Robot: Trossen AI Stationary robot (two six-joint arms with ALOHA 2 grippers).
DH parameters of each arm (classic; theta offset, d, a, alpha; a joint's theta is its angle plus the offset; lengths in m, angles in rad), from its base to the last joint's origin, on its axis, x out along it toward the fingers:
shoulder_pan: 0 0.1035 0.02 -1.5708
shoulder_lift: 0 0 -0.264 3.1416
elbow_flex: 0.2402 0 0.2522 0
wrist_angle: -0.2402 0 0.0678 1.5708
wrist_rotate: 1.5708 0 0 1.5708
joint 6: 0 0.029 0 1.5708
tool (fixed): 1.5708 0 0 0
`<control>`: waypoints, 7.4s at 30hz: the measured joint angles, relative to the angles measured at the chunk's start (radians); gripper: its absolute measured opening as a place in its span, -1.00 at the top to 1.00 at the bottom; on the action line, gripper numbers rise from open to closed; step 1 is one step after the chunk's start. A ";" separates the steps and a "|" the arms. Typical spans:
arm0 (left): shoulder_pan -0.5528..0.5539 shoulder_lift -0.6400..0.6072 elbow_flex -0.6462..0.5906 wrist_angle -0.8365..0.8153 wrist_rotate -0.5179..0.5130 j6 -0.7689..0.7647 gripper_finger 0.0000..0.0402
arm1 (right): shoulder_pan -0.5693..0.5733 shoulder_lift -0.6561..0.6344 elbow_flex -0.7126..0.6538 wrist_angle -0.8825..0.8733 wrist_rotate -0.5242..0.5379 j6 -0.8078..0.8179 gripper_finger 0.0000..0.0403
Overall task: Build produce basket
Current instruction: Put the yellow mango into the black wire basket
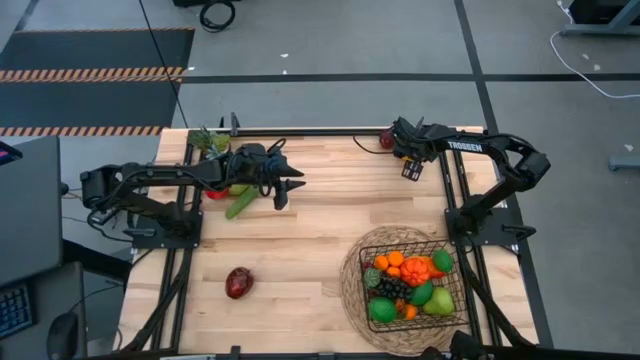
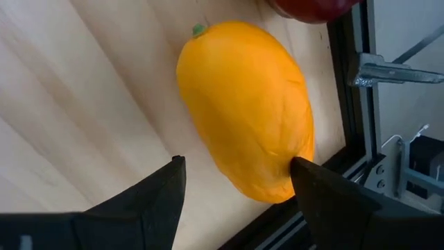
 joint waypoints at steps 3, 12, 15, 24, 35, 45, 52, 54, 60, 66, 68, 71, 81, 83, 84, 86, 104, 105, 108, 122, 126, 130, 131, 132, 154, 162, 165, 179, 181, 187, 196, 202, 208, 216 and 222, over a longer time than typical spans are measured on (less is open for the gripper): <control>0.000 0.000 0.000 0.000 0.000 0.000 0.34 | -0.001 -0.002 0.002 -0.011 -0.039 0.021 -0.20; 0.000 0.000 0.000 0.001 0.000 0.001 0.34 | 0.034 -0.001 0.002 -0.131 -0.301 0.052 0.03; 0.000 0.000 0.000 0.002 0.000 0.001 0.34 | 0.056 0.003 0.005 -0.243 -0.280 0.085 0.05; 0.000 0.000 0.000 0.004 0.000 0.001 0.34 | 0.119 -0.021 0.166 -0.423 -0.198 0.159 0.06; 0.000 0.000 0.000 0.001 0.000 0.000 0.34 | 0.083 -0.074 0.272 -0.337 -0.050 0.004 -0.04; -0.004 0.001 0.000 -0.002 0.000 0.001 0.34 | -0.107 0.006 0.272 -0.283 -0.007 0.006 -0.69; -0.004 0.001 0.000 -0.002 0.000 0.001 0.34 | -0.185 0.071 0.271 -0.176 -0.178 0.203 -0.97; -0.005 0.001 0.000 -0.002 0.000 0.001 0.34 | -0.186 0.089 0.272 -0.170 -0.169 0.230 -0.96; -0.004 0.001 0.000 -0.002 0.000 0.001 0.34 | -0.182 0.100 0.277 -0.143 -0.108 0.281 -0.86; -0.005 0.001 0.000 -0.006 0.000 0.001 0.34 | -0.183 0.100 0.277 -0.145 -0.109 0.286 -0.83; -0.005 0.001 0.000 -0.006 0.000 0.001 0.34 | -0.183 0.100 0.277 -0.150 -0.109 0.285 -0.83; -0.005 0.001 0.000 -0.006 0.000 0.001 0.34 | -0.182 0.098 0.277 -0.164 -0.109 0.254 -0.83; -0.003 0.001 0.000 -0.005 0.000 0.000 0.34 | -0.167 0.097 0.272 -0.238 -0.141 0.505 -0.83; -0.004 0.001 0.000 -0.005 0.000 0.000 0.34 | -0.167 0.097 0.261 -0.241 -0.152 0.543 -0.83; -0.005 0.001 0.000 -0.005 0.000 0.000 0.34 | -0.166 0.097 0.254 -0.236 -0.154 0.557 -0.82; -0.005 0.001 0.000 -0.005 0.000 0.000 0.34 | -0.166 0.097 0.237 -0.214 -0.154 0.582 -0.82; -0.005 0.001 0.000 -0.005 0.000 -0.001 0.34 | -0.146 0.097 0.161 -0.134 -0.083 0.652 -0.72; -0.005 0.001 0.000 -0.005 0.000 -0.001 0.34 | -0.146 0.097 0.161 -0.134 -0.083 0.651 -0.72; -0.005 0.001 0.000 -0.005 0.000 -0.001 0.34 | -0.146 0.097 0.161 -0.137 -0.085 0.639 -0.72; -0.005 0.001 0.000 -0.004 0.000 -0.002 0.34 | -0.120 0.097 0.200 -0.210 -0.108 0.479 -0.72; -0.005 0.001 0.000 -0.004 0.000 -0.002 0.34 | -0.094 0.097 0.241 -0.258 -0.048 0.405 -0.72; -0.005 0.001 0.000 -0.004 0.000 -0.002 0.34 | -0.081 0.097 0.277 -0.258 0.024 0.318 -0.72; -0.005 0.001 0.000 -0.003 0.000 -0.002 0.34 | -0.081 0.097 0.282 -0.248 0.031 0.298 -0.72; -0.005 0.001 0.000 -0.004 0.000 -0.004 0.34 | -0.085 0.097 0.284 -0.236 0.033 0.280 -0.72; -0.005 0.001 0.000 -0.004 0.000 -0.002 0.34 | -0.190 0.123 0.287 -0.208 -0.027 -0.026 -0.72; -0.005 0.001 0.000 -0.005 0.000 -0.001 0.34 | -0.199 0.122 0.316 -0.218 -0.087 -0.072 -0.72; -0.005 0.001 0.000 -0.004 0.000 -0.001 0.34 | -0.207 0.122 0.316 -0.223 -0.101 -0.088 -0.72; -0.005 0.001 0.000 -0.006 0.000 -0.006 0.34 | -0.213 0.122 0.317 -0.243 -0.103 0.021 -0.72; -0.005 0.001 0.000 -0.007 0.000 -0.005 0.34 | -0.214 0.122 0.317 -0.261 -0.097 0.025 -0.72; -0.005 0.001 0.000 -0.006 0.000 -0.003 0.34 | -0.216 0.123 0.317 -0.298 -0.084 -0.024 -0.72; -0.010 0.001 0.000 -0.013 0.000 -0.006 0.34 | -0.214 0.123 0.309 -0.272 -0.057 0.008 -0.72; -0.010 0.001 0.000 -0.012 0.000 -0.001 0.34 | -0.159 0.109 0.309 -0.333 -0.050 -0.021 -0.72; -0.011 0.001 0.000 -0.012 0.000 -0.005 0.34 | -0.106 0.106 0.308 -0.364 -0.153 0.041 -0.72; -0.011 0.001 0.000 -0.013 0.001 -0.027 0.34 | -0.137 0.158 0.284 -0.229 -0.171 0.058 -0.72; -0.010 0.001 0.000 -0.013 0.000 -0.026 0.34 | -0.147 0.164 0.284 -0.202 -0.147 0.041 -0.72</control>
